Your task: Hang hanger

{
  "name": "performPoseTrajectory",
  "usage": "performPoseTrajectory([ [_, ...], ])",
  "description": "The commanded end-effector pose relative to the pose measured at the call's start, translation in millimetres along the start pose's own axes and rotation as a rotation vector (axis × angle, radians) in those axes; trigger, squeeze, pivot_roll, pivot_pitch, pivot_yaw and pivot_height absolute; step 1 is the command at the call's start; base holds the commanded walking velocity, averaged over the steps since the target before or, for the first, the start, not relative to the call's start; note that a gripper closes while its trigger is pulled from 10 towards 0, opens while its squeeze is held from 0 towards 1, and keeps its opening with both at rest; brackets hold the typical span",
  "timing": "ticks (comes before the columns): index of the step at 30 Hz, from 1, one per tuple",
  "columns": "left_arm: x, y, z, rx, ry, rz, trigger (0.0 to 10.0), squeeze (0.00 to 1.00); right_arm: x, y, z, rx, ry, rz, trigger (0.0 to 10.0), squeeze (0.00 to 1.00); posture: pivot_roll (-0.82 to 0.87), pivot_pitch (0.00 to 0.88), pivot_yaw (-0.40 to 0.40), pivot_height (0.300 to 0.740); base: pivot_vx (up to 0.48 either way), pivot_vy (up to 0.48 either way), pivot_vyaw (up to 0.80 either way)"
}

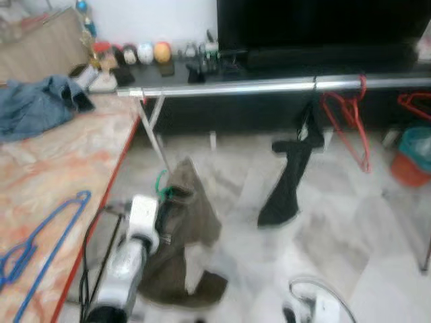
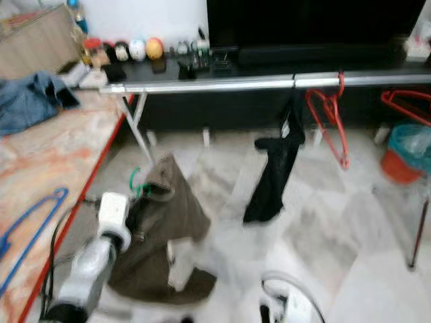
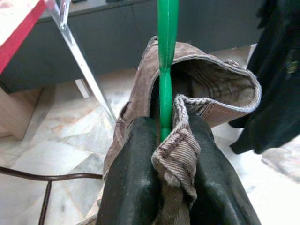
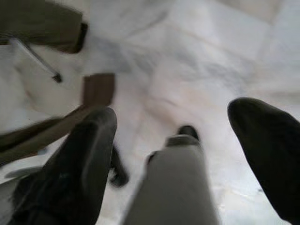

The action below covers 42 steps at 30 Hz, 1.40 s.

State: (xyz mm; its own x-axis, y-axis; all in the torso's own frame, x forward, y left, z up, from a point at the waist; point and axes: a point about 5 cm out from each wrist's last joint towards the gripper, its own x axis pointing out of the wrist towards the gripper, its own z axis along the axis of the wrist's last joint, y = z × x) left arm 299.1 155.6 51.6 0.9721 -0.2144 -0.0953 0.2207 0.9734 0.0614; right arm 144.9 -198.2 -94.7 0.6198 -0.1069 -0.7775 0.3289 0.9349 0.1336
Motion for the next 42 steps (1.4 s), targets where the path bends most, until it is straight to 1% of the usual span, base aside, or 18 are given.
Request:
performPoseTrajectory([
  [1, 2.7, 9.8, 12.9, 0.021, -0.057, 0.024, 10.0, 0.00, 0.8, 6.7, -0.8, 0.002, 0.003, 0.015, 10.0, 0.00, -0.03, 0.037, 0.092, 0.740, -0.259, 0.000, 0.00],
  [42, 2.1, 8.4, 13.4, 0.017, -0.059, 0.016, 10.0, 0.00, 0.8, 7.0, -1.4, 0.002, 0.009, 0.015, 10.0, 0.00, -0.03, 0.040, 0.094, 0.740, -0.260, 0.000, 0.00],
])
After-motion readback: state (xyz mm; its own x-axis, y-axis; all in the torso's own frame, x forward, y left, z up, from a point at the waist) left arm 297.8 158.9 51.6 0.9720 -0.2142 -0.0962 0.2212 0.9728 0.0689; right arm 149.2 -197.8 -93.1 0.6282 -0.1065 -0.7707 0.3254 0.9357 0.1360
